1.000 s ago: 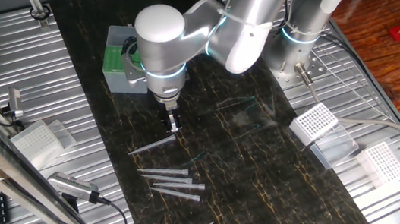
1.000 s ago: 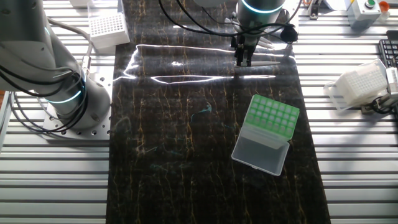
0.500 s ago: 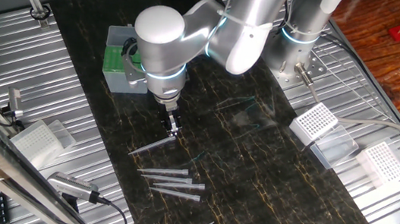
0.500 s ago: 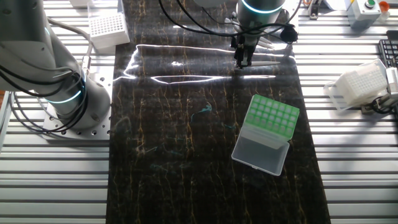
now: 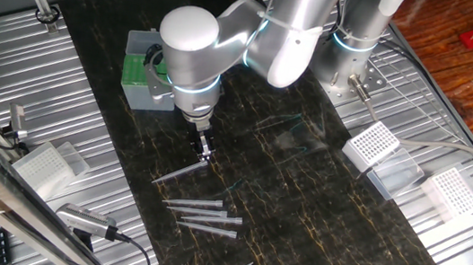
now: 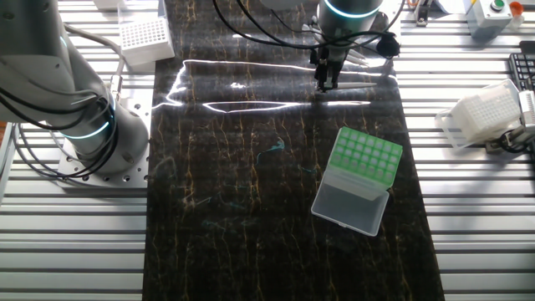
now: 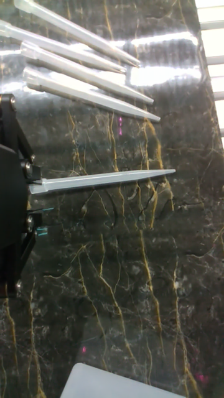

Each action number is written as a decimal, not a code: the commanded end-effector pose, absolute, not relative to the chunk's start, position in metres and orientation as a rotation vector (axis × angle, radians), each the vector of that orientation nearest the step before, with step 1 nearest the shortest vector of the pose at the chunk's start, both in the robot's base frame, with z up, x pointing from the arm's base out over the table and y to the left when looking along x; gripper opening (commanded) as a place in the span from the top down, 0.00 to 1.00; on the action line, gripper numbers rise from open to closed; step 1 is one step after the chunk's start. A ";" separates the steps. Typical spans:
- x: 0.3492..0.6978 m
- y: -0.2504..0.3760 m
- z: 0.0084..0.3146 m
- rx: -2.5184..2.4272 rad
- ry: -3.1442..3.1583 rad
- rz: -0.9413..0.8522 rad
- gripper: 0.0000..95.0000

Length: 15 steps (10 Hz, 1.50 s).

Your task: Insert a large pipette tip into the holder for large pipette tips

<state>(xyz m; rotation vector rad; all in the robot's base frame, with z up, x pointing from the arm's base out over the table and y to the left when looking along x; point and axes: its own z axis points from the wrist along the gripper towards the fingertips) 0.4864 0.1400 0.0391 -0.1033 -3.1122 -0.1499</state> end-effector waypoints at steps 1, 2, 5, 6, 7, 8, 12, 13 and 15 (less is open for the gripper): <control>0.487 0.140 0.039 -0.103 -3.112 -0.149 0.80; 0.487 0.140 0.039 -0.103 -3.112 -0.149 0.80; 0.487 0.140 0.039 -0.103 -3.112 -0.149 0.80; 0.487 0.140 0.039 -0.103 -3.112 -0.149 0.80; 0.487 0.140 0.039 -0.103 -3.112 -0.149 0.80; 0.487 0.140 0.039 -0.103 -3.112 -0.149 0.80; 0.505 0.145 0.052 0.548 -3.063 0.103 1.00; 0.504 0.144 0.051 0.583 -3.064 0.101 1.00; 0.498 0.139 0.045 0.740 -3.049 0.116 1.00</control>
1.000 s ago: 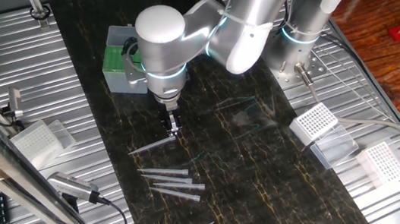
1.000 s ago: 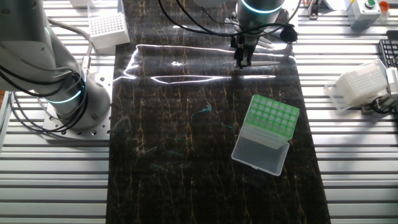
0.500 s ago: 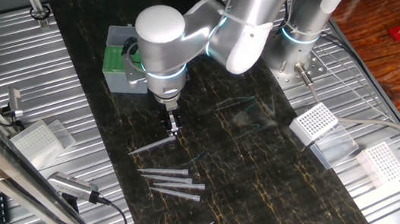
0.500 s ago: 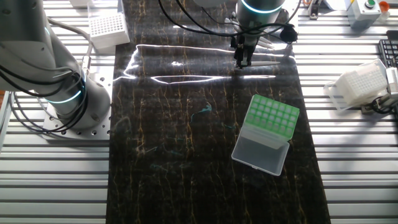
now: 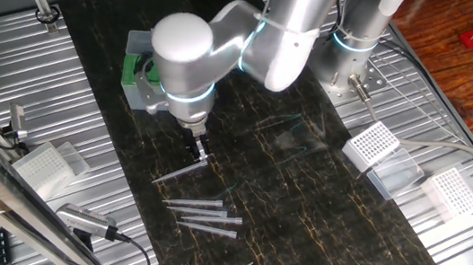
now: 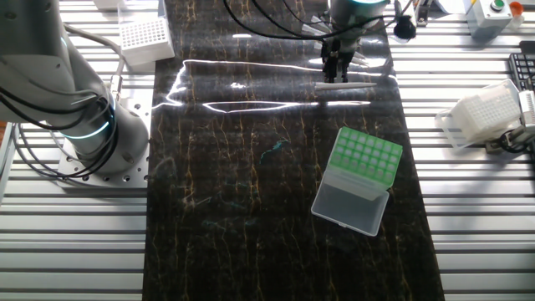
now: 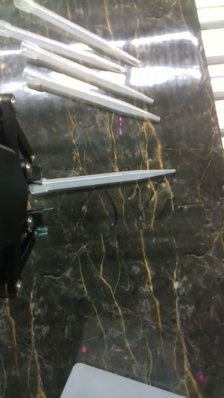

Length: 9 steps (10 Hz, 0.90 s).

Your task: Insert a large pipette tip into the holder for large pipette tips

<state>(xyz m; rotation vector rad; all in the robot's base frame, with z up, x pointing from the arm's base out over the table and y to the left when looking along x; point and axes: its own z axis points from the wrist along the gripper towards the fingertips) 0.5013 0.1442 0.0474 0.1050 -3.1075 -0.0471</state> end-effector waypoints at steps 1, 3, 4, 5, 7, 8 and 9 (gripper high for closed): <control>0.497 0.138 0.044 0.774 -3.048 0.124 1.00; 0.492 0.134 0.040 0.890 -3.036 0.137 0.80; 0.491 0.134 0.039 0.927 -3.031 0.142 0.80; 0.489 0.135 0.037 0.938 -3.033 0.143 0.80; 0.486 0.137 0.036 0.949 -3.036 0.146 0.80; 0.485 0.138 0.034 0.970 -3.034 0.149 0.80; 0.485 0.138 0.033 0.989 -3.030 0.152 0.80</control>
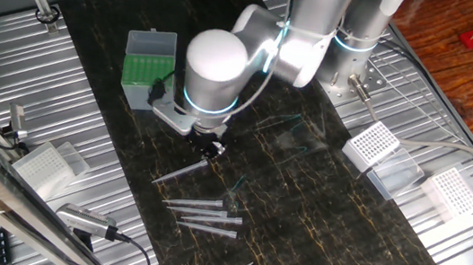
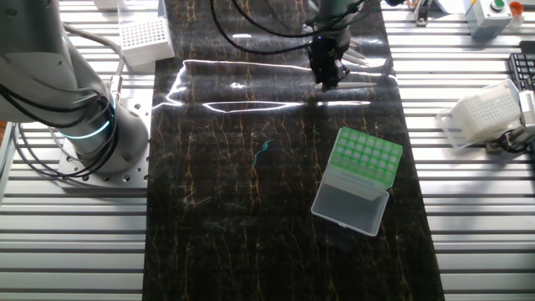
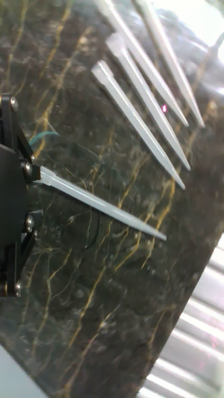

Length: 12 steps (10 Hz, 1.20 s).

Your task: Insert a large pipette tip into the holder for large pipette tips

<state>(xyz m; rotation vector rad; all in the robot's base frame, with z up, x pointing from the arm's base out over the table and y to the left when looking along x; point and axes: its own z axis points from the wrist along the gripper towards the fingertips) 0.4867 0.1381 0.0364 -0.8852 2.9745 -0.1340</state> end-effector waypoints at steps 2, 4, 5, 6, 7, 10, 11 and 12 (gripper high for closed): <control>0.484 0.138 0.028 -0.975 2.916 -0.152 0.80; 0.484 0.138 0.028 -0.968 2.913 -0.149 0.80; 0.484 0.138 0.028 -0.972 2.910 -0.150 0.80; 0.484 0.138 0.028 -0.977 2.907 -0.151 0.80; 0.484 0.138 0.028 -0.979 2.904 -0.149 0.80; 0.484 0.139 0.028 -0.994 2.897 -0.155 0.80; 0.484 0.139 0.028 -1.004 2.895 -0.158 0.80; 0.484 0.139 0.028 -1.017 2.891 -0.161 0.80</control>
